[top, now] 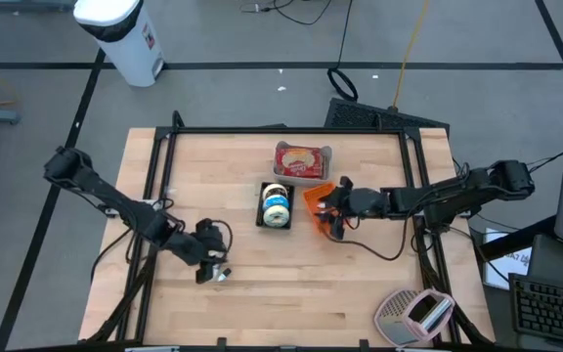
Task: Pick & Place Food Item
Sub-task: Put the green food coloring into the orange bin
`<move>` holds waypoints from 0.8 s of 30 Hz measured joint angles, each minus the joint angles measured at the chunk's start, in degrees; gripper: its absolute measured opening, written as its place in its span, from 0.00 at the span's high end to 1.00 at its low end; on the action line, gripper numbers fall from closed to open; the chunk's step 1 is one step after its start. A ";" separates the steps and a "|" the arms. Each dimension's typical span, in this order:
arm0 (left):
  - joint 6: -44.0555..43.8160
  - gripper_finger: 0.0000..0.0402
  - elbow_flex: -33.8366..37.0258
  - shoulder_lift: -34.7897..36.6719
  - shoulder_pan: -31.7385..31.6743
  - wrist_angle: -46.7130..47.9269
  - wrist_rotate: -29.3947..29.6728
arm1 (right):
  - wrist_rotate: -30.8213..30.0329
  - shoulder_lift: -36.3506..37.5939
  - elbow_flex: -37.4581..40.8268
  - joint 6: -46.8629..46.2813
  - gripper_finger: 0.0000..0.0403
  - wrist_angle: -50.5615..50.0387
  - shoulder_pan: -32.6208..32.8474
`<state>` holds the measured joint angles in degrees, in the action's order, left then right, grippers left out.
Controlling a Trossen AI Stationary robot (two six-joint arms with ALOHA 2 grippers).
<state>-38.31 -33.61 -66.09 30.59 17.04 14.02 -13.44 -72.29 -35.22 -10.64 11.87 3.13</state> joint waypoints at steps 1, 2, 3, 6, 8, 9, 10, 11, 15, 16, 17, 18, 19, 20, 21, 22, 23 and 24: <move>-0.41 0.64 0.00 -0.37 0.30 1.60 -1.66 | 0.79 0.00 0.00 0.03 0.46 1.21 0.20; -0.77 0.66 0.00 -0.81 0.61 3.63 -2.73 | 1.62 0.00 0.00 0.00 0.45 2.35 0.37; -1.24 0.67 0.00 -1.29 0.82 5.56 -3.60 | 2.00 0.02 0.00 0.02 0.45 3.26 0.66; -2.21 0.71 0.00 -3.12 1.04 11.04 -3.90 | 3.22 0.00 0.00 1.14 0.45 5.40 1.66; -2.28 0.74 0.37 -4.51 1.02 12.28 -3.52 | 3.24 0.00 0.00 2.14 0.45 6.49 2.36; -2.16 0.75 0.66 -5.19 1.02 12.33 -3.52 | 3.23 0.00 0.00 2.56 0.44 6.83 2.76; -2.14 0.76 0.83 -5.91 1.02 12.37 -3.52 | 3.23 0.02 0.00 2.75 0.44 6.95 3.08; -2.11 0.76 0.92 -6.89 1.02 12.36 -3.52 | 3.24 0.02 0.00 2.81 0.44 7.00 3.32; 0.34 0.77 1.03 -10.72 1.00 11.35 -3.51 | 3.22 0.02 0.00 2.85 0.44 6.98 3.74; 1.03 0.77 1.03 -11.55 0.99 10.84 -3.48 | 3.22 0.02 0.00 2.89 0.44 6.96 3.74; 1.59 0.77 1.03 -12.36 0.87 10.35 -3.42 | 3.19 0.01 0.00 2.87 0.44 6.97 3.72; 2.22 0.77 1.03 -13.09 0.89 9.79 -3.15 | 3.16 0.01 0.00 2.87 0.44 6.96 3.72; 2.61 0.77 0.94 -13.58 0.89 9.31 -2.83 | 3.16 0.00 0.00 2.87 0.44 6.96 3.72; 2.71 0.77 0.90 -14.05 0.96 8.98 -2.34 | 3.16 0.00 0.00 2.87 0.44 6.96 3.72; 3.08 0.77 0.87 -14.45 1.00 8.68 -2.02 | 3.14 0.00 0.00 2.87 0.44 6.96 3.72; 3.40 0.77 0.87 -14.90 0.98 8.50 -1.97 | 3.14 0.00 0.00 2.87 0.44 6.96 3.72; 3.73 0.77 0.87 -15.21 0.96 8.26 -1.91 | 3.12 0.00 0.00 2.87 0.44 6.93 3.72; 4.00 0.77 0.87 -15.49 0.98 7.99 -1.62 | 3.11 0.00 0.00 2.84 0.44 6.93 3.72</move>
<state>-34.30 -32.73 -81.58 31.57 25.03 12.40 -10.33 -72.29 -35.22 -7.79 18.81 6.85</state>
